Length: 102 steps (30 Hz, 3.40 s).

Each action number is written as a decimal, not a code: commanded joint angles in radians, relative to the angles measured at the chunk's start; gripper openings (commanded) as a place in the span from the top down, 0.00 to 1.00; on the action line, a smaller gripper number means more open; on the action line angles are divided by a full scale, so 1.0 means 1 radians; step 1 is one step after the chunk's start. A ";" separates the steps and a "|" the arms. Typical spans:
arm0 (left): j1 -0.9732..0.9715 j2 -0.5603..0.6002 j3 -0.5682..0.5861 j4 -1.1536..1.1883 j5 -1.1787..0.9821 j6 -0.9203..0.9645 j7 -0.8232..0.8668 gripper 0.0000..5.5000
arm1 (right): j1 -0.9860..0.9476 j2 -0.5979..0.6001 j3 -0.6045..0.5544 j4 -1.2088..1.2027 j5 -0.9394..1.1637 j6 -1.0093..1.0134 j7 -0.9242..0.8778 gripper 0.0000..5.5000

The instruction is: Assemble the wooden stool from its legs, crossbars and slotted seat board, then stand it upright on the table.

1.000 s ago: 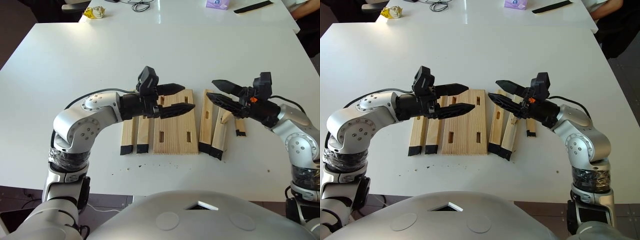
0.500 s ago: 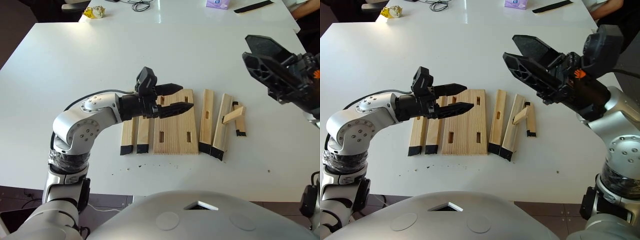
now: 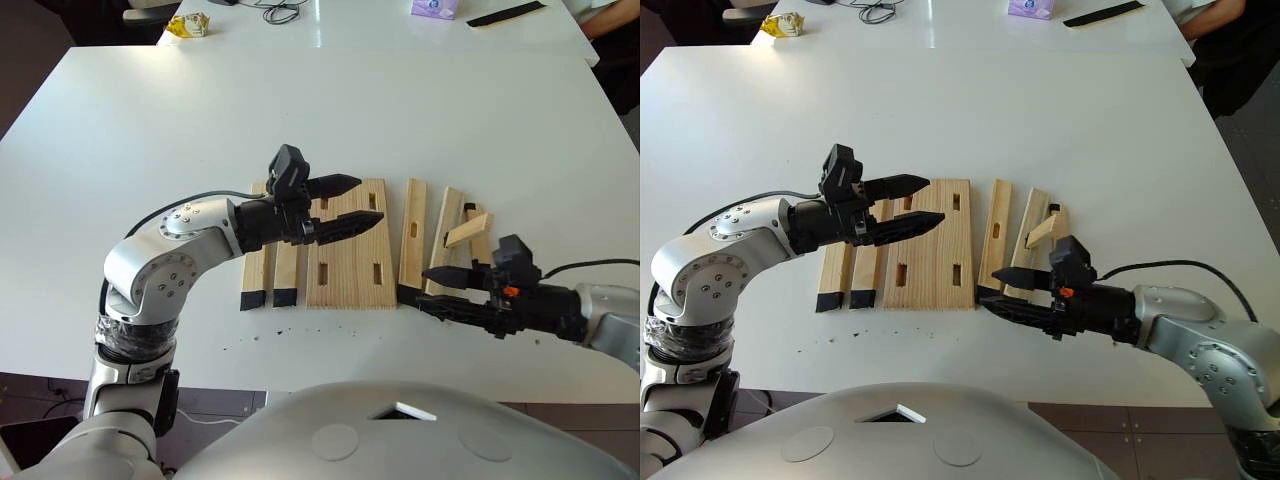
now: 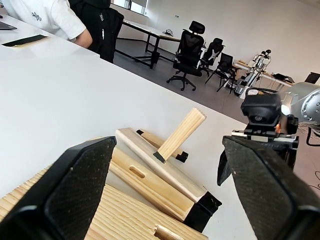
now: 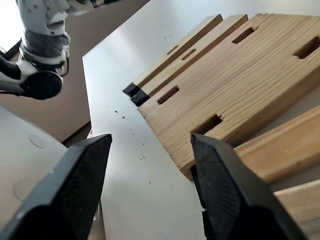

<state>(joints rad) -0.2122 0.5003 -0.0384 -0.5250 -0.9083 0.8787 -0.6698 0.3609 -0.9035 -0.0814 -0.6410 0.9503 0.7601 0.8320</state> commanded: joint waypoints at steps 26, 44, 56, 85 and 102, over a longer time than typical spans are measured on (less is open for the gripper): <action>0.059 -0.014 0.002 -0.058 -0.006 -0.013 0.048 0.28 | 0.028 -0.087 -0.073 0.160 -0.361 -0.207 0.212 0.47; 0.139 -0.026 0.026 -0.123 -0.023 -0.030 0.126 0.28 | -0.084 0.235 -0.160 -0.295 -0.249 0.589 -0.572 0.47; 0.125 -0.020 0.018 -0.117 -0.039 -0.024 0.128 0.28 | -0.183 0.381 -0.101 -0.276 -0.307 0.752 -0.672 0.47; 0.100 -0.018 -0.001 -0.098 -0.049 -0.018 0.127 0.28 | -0.101 0.351 0.129 -0.115 -0.543 0.460 -0.634 0.53; 0.075 -0.034 0.005 -0.057 -0.028 -0.041 0.135 0.28 | -0.170 0.374 0.055 -0.071 -0.555 0.392 -0.579 0.62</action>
<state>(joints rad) -0.1180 0.4683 -0.0360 -0.5925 -0.9487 0.8432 -0.5455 0.2351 -0.5225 0.0060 -0.7186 0.3920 1.1678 0.2425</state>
